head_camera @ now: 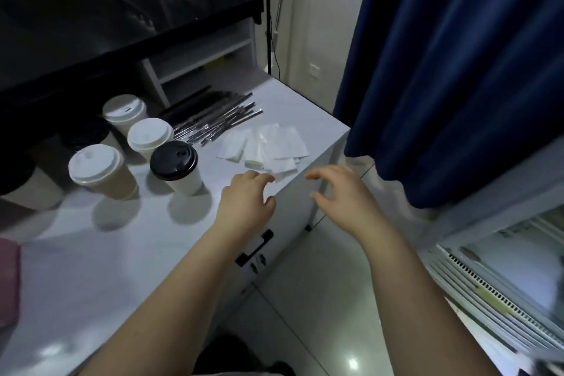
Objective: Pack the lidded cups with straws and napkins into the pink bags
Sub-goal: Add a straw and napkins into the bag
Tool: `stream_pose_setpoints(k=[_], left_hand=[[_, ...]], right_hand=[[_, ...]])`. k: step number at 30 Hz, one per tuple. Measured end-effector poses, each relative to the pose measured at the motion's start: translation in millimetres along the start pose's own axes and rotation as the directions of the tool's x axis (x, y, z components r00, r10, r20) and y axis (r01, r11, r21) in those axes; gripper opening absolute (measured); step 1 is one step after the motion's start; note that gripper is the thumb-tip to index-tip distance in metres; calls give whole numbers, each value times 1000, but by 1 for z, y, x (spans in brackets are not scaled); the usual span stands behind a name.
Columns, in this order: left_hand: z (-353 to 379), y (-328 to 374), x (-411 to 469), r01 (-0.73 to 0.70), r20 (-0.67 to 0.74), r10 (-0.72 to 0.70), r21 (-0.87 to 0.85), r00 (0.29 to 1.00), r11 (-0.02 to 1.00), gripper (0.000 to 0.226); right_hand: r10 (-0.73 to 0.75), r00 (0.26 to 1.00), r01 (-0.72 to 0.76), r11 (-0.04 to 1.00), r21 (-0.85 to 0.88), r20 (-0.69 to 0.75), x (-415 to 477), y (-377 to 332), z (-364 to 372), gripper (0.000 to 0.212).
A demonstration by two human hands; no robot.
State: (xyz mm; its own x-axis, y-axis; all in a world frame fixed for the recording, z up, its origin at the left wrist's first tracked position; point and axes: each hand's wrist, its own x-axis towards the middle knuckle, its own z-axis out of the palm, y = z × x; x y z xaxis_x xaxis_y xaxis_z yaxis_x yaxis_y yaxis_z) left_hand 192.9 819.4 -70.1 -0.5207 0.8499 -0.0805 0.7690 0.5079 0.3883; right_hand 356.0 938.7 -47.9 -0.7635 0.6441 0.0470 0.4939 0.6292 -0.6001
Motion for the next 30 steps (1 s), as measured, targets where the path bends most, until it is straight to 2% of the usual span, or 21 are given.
stream_pose_setpoints(k=[4, 7, 10, 13, 16, 18, 20, 23, 27, 30], left_hand=[[13, -15, 25, 71, 28, -70, -22, 997, 997, 44], [14, -29, 57, 107, -22, -109, -57, 994, 993, 44], [15, -38, 97, 146, -74, -155, -116, 985, 982, 44], [17, -43, 135, 158, -67, -165, -96, 984, 983, 45], [16, -49, 162, 164, -52, -167, -60, 985, 985, 48], [17, -52, 174, 170, -38, -172, -35, 984, 985, 49], [19, -56, 183, 196, -20, -196, -25, 980, 980, 50], [22, -59, 189, 243, -17, -244, -30, 970, 969, 50], [24, -58, 193, 312, -25, -313, -42, 949, 949, 45], [24, -56, 194, 366, -26, -367, -36, 930, 930, 43]], right_hand=[[17, 999, -19, 999, 46, 47, 33, 16, 18, 31], [39, 996, -47, 995, 90, 81, 70, 22, 31, 29], [75, 988, -85, 994, 64, 137, 114, 29, 46, 29], [165, 965, -156, 986, -57, 205, 154, 30, 66, 48], [204, 960, -144, 947, -289, 190, 179, 24, 93, 74], [218, 956, -122, 903, -412, 194, 188, 20, 109, 81], [219, 958, -111, 880, -462, 187, 199, 20, 117, 77], [177, 957, -73, 913, -401, 229, 217, 27, 113, 65], [136, 888, -80, 986, -143, 439, 241, 43, 88, 52], [81, 866, -74, 997, -34, 493, 253, 56, 76, 30]])
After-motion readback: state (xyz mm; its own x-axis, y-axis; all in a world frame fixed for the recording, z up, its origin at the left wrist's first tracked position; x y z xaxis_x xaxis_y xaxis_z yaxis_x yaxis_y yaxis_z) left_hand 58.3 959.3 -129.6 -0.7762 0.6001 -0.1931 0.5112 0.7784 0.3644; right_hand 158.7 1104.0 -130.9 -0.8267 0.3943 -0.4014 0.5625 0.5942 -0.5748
